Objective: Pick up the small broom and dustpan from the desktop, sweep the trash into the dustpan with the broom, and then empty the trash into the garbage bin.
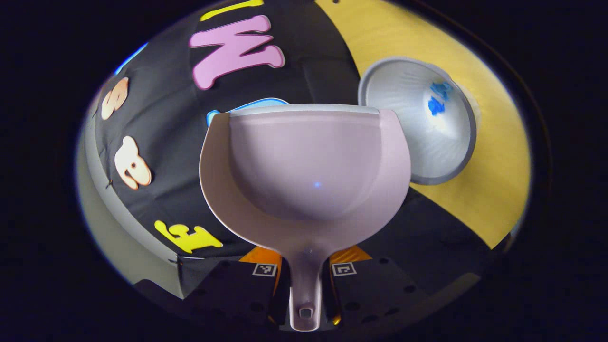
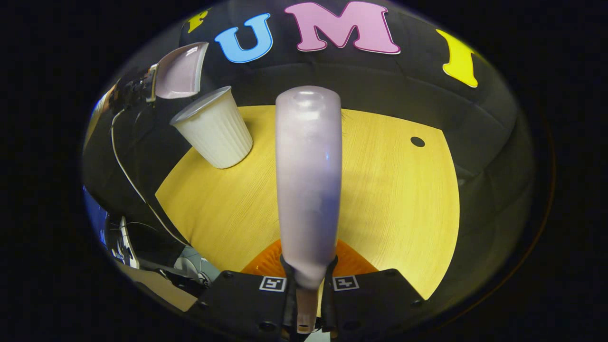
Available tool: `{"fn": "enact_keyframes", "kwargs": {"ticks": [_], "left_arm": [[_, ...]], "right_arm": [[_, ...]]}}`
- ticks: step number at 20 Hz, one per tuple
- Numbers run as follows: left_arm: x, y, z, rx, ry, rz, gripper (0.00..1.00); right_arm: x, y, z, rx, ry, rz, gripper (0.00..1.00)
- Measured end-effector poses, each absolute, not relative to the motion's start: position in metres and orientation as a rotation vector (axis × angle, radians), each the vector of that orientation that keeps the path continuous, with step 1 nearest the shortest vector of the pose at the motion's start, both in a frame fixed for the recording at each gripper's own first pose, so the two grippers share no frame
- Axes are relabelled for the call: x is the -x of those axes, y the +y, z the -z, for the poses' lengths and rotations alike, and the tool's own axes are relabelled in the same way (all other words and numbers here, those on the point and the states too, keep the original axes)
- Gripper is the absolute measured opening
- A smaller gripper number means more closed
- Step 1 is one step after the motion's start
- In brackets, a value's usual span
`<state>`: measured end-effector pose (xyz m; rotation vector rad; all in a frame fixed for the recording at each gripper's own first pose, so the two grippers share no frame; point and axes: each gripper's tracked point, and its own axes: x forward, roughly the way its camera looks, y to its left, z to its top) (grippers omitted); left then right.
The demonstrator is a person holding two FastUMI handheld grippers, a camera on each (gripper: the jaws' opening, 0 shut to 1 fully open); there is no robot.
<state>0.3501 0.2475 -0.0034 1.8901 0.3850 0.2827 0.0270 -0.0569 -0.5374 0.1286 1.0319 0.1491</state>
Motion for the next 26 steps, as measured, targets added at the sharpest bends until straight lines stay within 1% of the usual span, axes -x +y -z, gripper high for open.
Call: {"fn": "enact_keyframes", "kwargs": {"ticks": [3, 5, 7, 8, 9, 11, 12, 14, 15, 17, 20, 24, 26], "left_arm": [[-0.354, 0.231, 0.021, -1.601, 0.358, -0.209, 0.25], [-0.345, 0.207, 0.035, -1.389, 0.358, -0.14, 0.25], [-0.343, 0.17, 0.046, -1.238, 0.285, -0.013, 0.25], [-0.343, 0.157, 0.062, -1.18, 0.292, 0.03, 0.25], [-0.343, 0.151, 0.079, -1.127, 0.334, 0.075, 0.25], [-0.311, 0.12, 0.113, -1.036, 0.42, 0.175, 0.25], [-0.295, 0.106, 0.138, -0.995, 0.463, 0.23, 0.24], [-0.274, 0.09, 0.197, -0.85, 0.585, 0.299, 0.25], [-0.265, 0.086, 0.226, -0.765, 0.676, 0.316, 0.25], [-0.251, 0.079, 0.274, -0.636, 0.816, 0.3, 0.25], [-0.25, 0.077, 0.333, -0.608, 0.924, 0.261, 0.26], [-0.246, 0.054, 0.406, -0.41, 1.137, 0.271, 0.26], [-0.248, 0.047, 0.43, -0.371, 1.213, 0.232, 0.27]], "right_arm": [[-0.031, -0.049, 0.536, -0.149, 1.034, -0.161, 0.21], [-0.034, -0.045, 0.532, -0.163, 1.031, -0.164, 0.21], [-0.037, -0.043, 0.528, -0.169, 1.018, -0.159, 0.21], [-0.037, -0.042, 0.528, -0.177, 1.02, -0.156, 0.21], [-0.037, -0.041, 0.53, -0.179, 1.025, -0.154, 0.21], [-0.036, -0.039, 0.53, -0.167, 1.028, -0.159, 0.2], [-0.034, -0.038, 0.531, -0.158, 1.032, -0.164, 0.2], [-0.03, -0.037, 0.532, -0.153, 1.043, -0.169, 0.21], [-0.029, -0.038, 0.532, -0.155, 1.048, -0.163, 0.21], [-0.028, -0.044, 0.533, -0.162, 1.057, -0.135, 0.21], [-0.023, -0.052, 0.539, -0.174, 1.088, -0.088, 0.21], [-0.013, -0.052, 0.559, -0.198, 1.173, 0.002, 0.2], [-0.01, -0.045, 0.578, -0.247, 1.24, 0.036, 0.2]]}}
